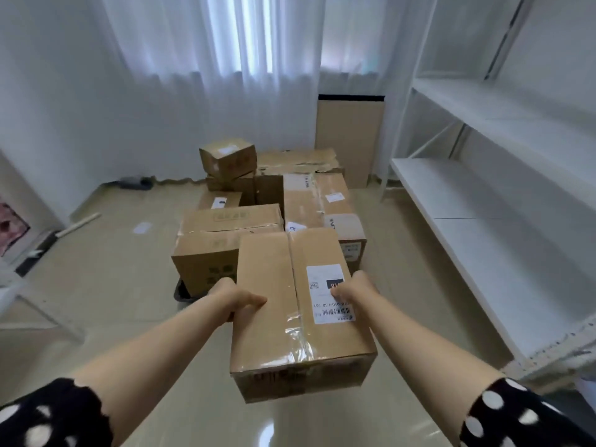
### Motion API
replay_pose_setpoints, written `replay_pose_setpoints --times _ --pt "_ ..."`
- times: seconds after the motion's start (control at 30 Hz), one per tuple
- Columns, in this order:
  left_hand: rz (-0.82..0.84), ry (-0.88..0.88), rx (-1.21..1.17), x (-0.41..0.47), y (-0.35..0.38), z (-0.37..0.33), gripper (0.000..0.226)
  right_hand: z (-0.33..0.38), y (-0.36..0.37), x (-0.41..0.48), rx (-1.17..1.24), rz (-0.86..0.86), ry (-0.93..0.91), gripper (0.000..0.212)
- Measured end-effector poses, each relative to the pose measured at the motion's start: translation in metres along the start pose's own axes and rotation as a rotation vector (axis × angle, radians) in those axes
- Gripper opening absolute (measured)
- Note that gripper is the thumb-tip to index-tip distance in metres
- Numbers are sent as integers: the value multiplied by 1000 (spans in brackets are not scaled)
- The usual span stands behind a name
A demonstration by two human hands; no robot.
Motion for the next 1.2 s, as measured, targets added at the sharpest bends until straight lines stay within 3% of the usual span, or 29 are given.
replay_pose_setpoints --times 0.13,0.33,0.57,0.67,0.87,1.0,1.2 --pt "-18 -46 -70 56 -51 -33 59 65 37 71 -3 67 -44 23" --pt "-16 -79 -85 163 -121 -84 70 147 95 178 -34 92 -80 10" --pt "18 -32 -41 302 -201 -162 67 236 170 292 45 10 43 8" --pt "35 -22 -19 356 -230 -200 61 268 186 334 138 -20 97 19" --pt "59 38 79 446 -256 -274 56 316 201 419 206 -121 122 26" --pt "34 54 122 506 -270 -320 60 347 207 487 209 -139 107 9" --pt "19 74 81 594 -282 -386 52 384 226 590 313 -181 86 21"
Point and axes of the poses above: each hand's wrist, its own x-axis towards the middle knuckle, its own y-axis out of the palm, z = x × y, the point moved 1 cm from there along x, towards the middle knuckle, and after that the axes turned 10 degrees about -y, right-handed, at the moved point
